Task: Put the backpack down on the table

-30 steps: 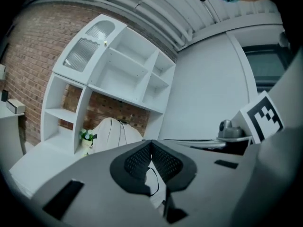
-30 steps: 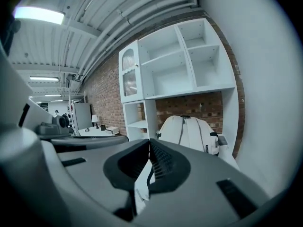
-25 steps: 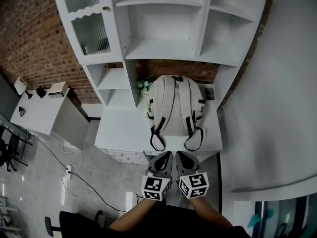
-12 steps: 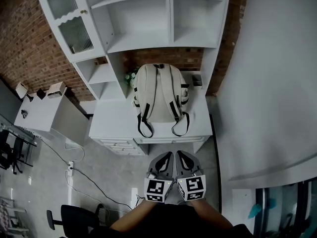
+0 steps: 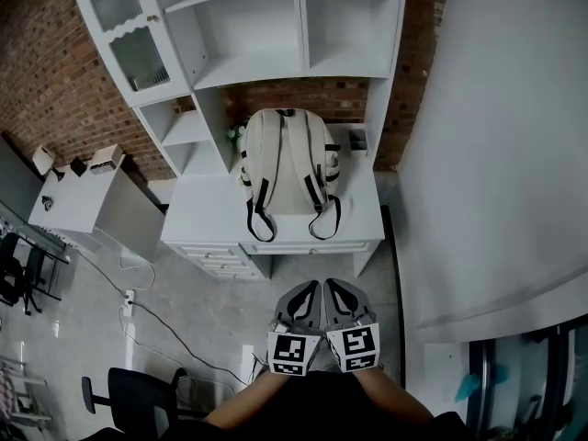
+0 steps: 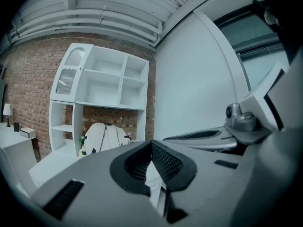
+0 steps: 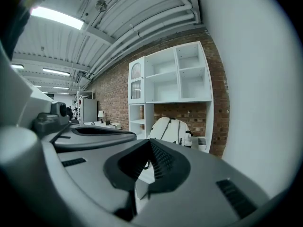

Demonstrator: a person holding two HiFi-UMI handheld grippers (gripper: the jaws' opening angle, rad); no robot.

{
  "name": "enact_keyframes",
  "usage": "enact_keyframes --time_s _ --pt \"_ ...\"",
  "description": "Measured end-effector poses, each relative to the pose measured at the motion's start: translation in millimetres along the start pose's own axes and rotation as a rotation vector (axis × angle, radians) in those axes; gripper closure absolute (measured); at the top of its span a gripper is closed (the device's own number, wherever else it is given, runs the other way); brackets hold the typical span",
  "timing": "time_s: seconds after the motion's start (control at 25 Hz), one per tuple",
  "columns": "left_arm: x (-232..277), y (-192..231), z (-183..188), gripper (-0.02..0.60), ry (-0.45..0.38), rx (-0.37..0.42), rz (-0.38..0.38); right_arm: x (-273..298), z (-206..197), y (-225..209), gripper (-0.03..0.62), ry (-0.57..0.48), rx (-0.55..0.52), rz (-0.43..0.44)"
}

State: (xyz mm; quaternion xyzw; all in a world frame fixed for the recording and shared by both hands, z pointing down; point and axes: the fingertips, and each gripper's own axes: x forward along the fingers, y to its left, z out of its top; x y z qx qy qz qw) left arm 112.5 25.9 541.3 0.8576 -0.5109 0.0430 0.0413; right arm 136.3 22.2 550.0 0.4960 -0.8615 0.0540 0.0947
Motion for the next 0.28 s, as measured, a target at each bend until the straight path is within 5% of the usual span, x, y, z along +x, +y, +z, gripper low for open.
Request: enact_keyframes --time_s 0.28 --pt "-8 -18 -15 0.565 -0.001 -0.057 0.004 -20 -9 -1 0.577 0.009 -0.04 -0.006"
